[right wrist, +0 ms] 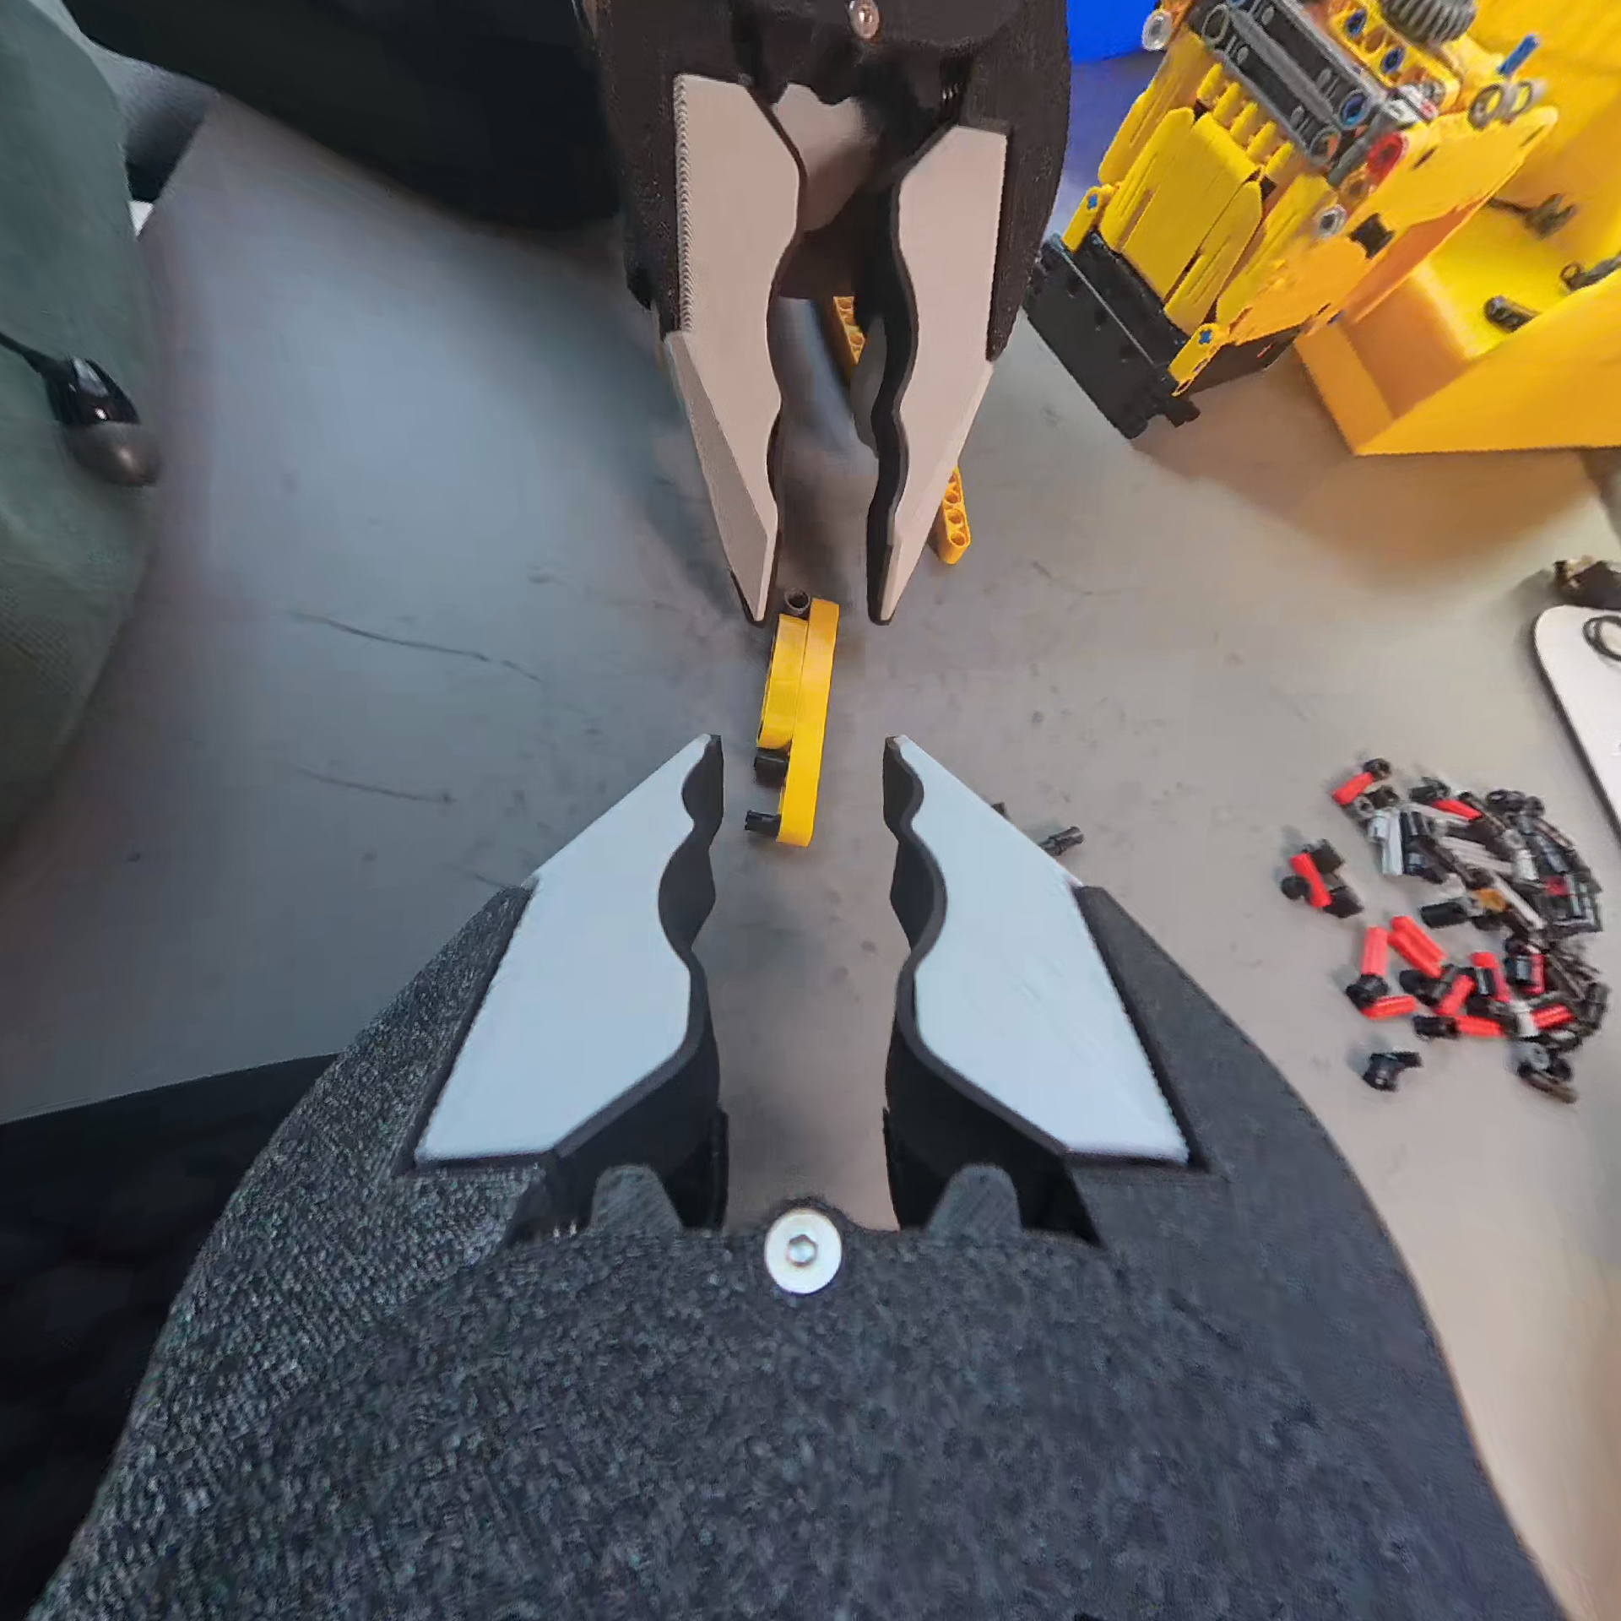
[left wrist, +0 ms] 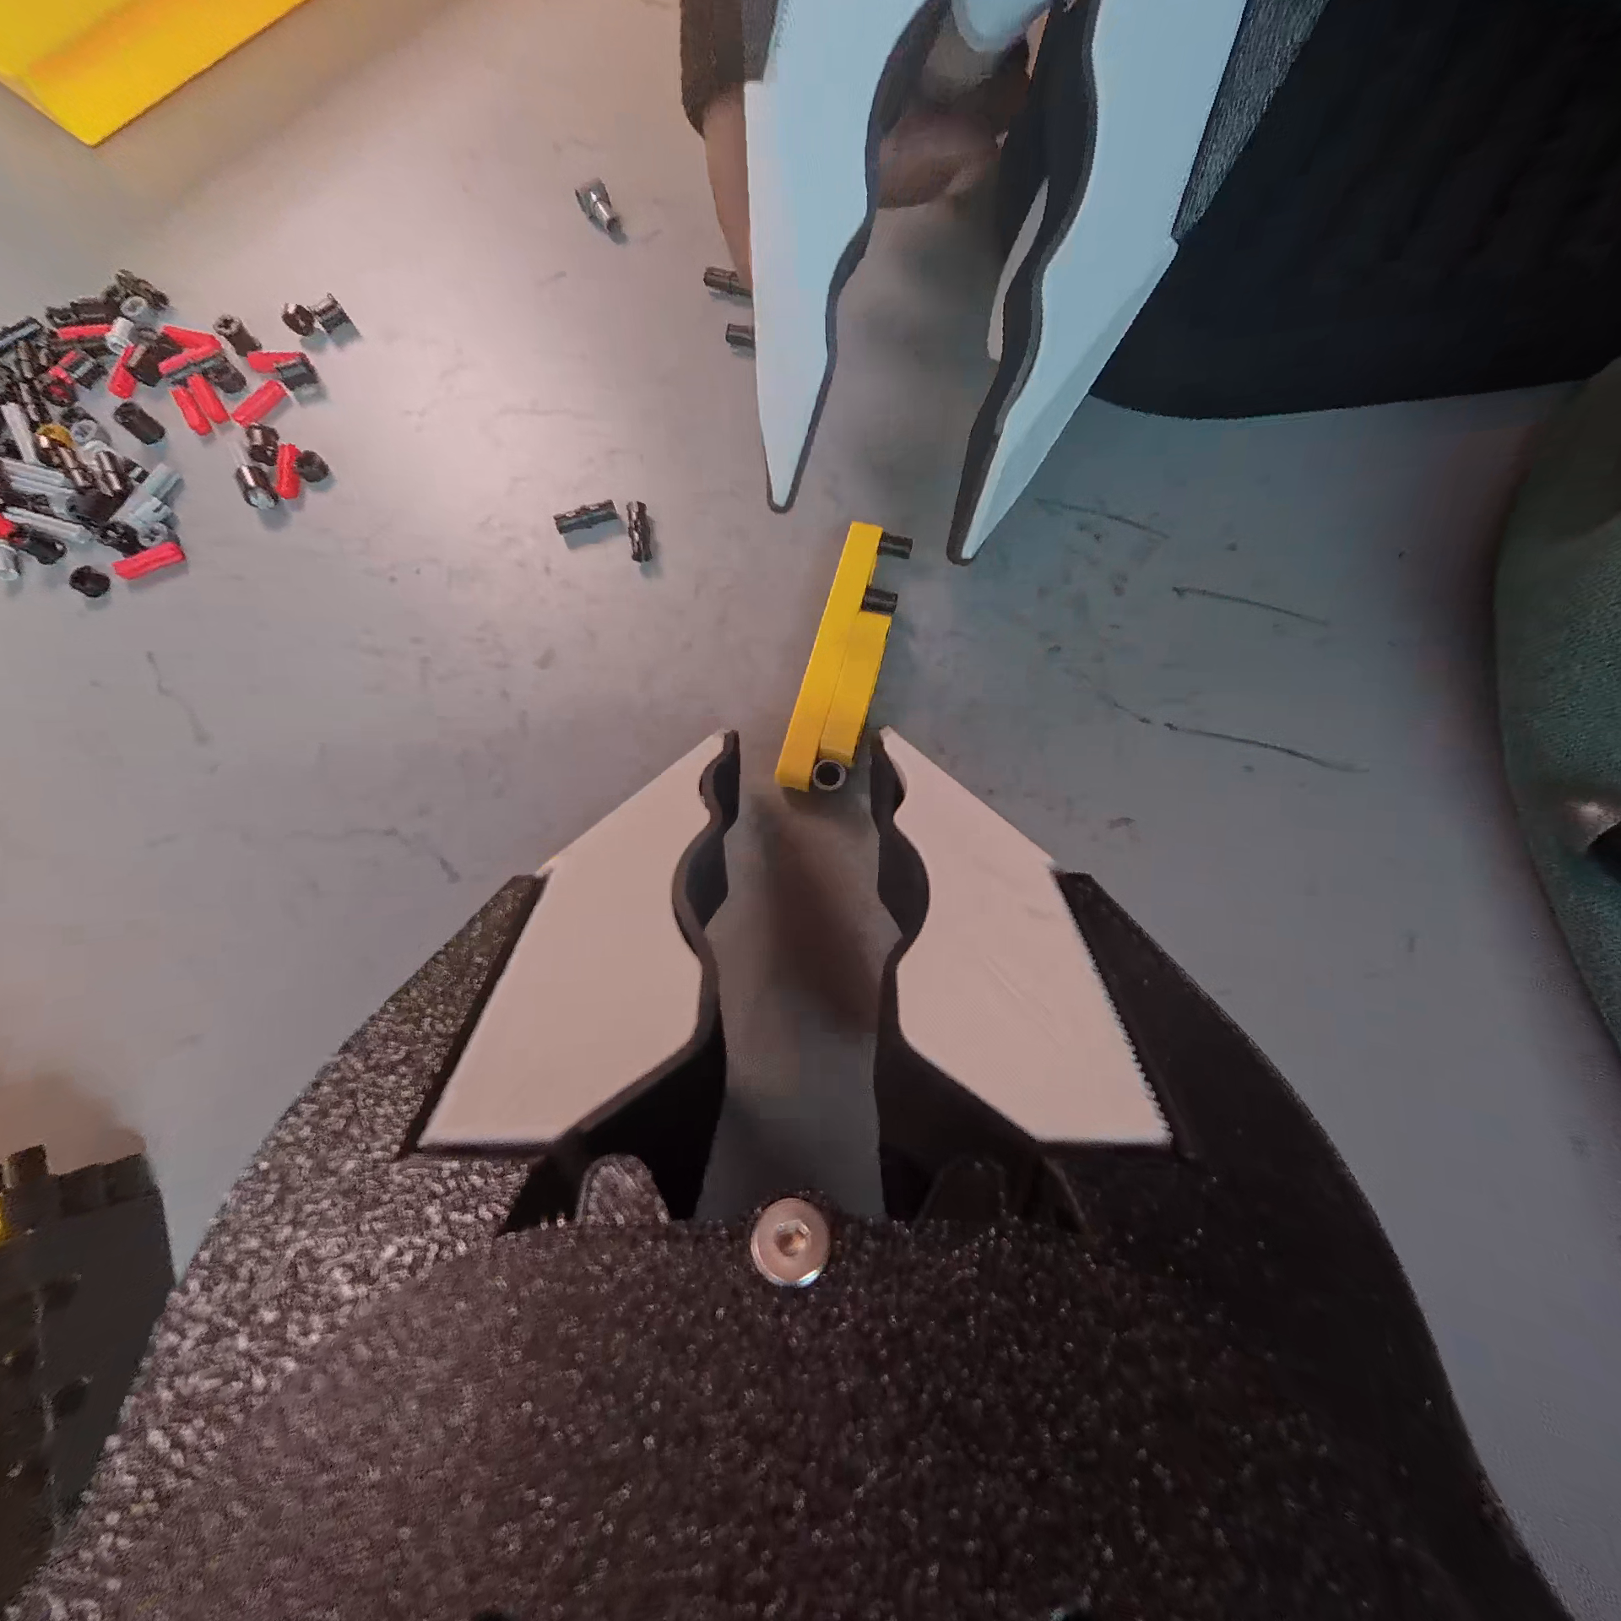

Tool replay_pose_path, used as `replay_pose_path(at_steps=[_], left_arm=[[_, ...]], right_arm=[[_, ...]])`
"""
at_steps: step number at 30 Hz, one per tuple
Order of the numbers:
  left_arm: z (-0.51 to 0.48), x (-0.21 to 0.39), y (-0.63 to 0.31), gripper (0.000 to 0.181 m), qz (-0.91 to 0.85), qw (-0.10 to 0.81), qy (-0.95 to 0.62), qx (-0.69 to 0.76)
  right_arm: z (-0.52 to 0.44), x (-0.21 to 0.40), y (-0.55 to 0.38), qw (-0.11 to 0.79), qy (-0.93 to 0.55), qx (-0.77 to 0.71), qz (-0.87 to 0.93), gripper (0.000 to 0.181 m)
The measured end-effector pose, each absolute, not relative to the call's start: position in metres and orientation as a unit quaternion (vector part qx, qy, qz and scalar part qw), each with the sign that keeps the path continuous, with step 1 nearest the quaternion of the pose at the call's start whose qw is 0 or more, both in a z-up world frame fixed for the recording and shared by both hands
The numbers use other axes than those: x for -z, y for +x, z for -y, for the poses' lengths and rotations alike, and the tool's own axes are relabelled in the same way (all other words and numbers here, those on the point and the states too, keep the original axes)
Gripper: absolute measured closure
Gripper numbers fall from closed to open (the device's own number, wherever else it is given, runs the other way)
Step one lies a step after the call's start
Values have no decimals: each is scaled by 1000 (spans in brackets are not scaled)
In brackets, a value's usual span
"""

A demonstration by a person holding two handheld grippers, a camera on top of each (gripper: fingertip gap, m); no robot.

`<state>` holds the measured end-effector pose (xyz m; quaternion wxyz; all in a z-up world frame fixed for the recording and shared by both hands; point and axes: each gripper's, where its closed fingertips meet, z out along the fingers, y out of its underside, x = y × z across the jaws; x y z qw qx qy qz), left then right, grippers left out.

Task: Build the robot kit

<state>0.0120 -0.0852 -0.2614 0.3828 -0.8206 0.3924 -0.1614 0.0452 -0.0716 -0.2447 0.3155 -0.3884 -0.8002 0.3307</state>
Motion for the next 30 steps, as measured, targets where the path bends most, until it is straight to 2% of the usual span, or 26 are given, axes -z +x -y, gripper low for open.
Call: replay_pose_path(at_steps=[4, 15, 19, 22, 30], left_arm=[[81, 240, 9, 150, -367, 429, -803, 189], [61, 176, -13, 160, -253, 575, -741, 237], [59, 166, -22, 166, -225, 598, -732, 236], [56, 167, -25, 172, -219, 600, -735, 226], [53, 175, -26, 168, -221, 595, -741, 219]], right_arm=[[71, 255, 46, 288, -416, -316, 803, 145], [62, 264, 46, 259, -472, -297, 789, 158], [64, 265, 47, 254, -471, -300, 789, 162], [64, 265, 48, 250, -469, -301, 792, 173], [62, 266, 56, 239, -456, -305, 801, 173]])
